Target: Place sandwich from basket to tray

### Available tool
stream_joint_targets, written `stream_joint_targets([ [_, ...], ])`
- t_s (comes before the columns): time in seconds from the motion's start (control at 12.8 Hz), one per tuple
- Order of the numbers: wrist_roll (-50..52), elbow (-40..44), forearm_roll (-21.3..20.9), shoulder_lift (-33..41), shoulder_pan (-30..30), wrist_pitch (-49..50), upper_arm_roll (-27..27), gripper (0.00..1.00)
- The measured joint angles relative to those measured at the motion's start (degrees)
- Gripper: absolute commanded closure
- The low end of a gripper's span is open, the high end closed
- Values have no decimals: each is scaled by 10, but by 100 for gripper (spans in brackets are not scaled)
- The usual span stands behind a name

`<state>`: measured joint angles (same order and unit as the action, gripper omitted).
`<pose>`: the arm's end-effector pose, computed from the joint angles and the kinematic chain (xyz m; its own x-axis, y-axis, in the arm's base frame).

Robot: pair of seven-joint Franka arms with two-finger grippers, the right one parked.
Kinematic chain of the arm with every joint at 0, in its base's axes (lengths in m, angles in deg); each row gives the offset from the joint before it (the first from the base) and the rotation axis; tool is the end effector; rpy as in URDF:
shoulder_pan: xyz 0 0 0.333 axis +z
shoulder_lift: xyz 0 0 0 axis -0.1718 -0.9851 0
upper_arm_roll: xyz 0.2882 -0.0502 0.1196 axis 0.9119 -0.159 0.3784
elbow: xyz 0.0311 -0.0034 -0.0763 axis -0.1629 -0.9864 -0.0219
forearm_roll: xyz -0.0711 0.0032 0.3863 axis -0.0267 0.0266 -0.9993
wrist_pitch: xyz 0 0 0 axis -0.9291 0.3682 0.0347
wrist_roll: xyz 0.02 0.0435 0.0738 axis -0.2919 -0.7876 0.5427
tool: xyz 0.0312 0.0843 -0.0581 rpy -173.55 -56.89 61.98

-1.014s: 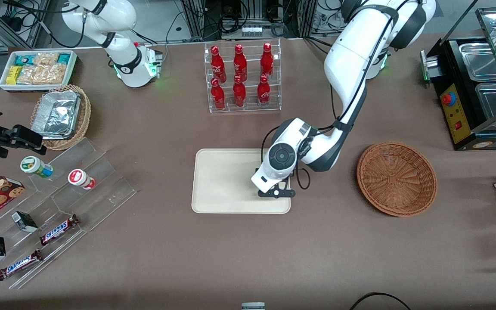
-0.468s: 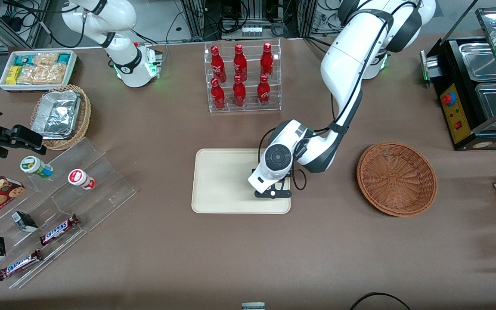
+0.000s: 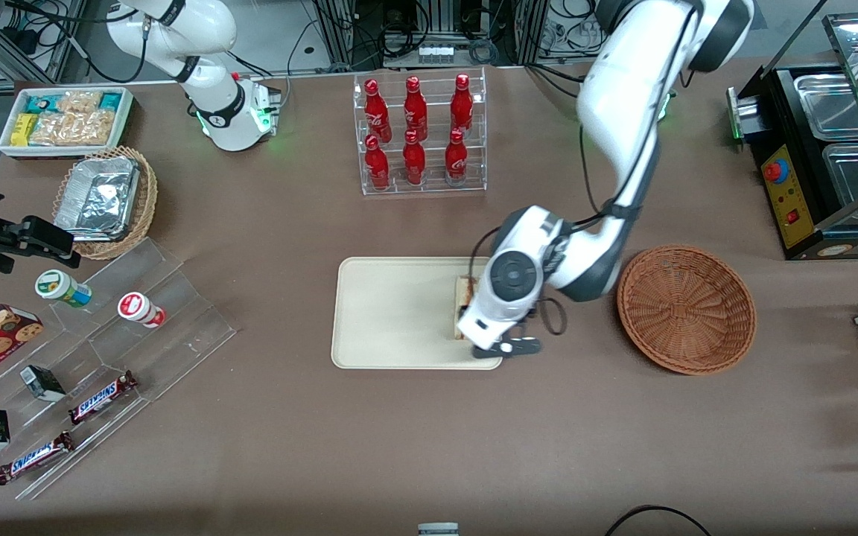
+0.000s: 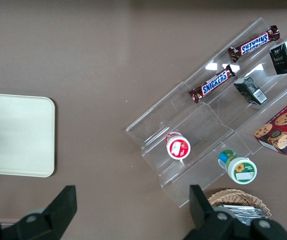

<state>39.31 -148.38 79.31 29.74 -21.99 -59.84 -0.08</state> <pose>0.6109 -0.3663 0.2947 0.9894 0.1295 -0.0658 0.1273 -0.9912 -0.0375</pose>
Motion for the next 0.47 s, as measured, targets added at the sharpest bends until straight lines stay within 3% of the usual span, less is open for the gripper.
stream_joint_targets([
  [0.47,-73,-42,2,126,5,85,129,0],
])
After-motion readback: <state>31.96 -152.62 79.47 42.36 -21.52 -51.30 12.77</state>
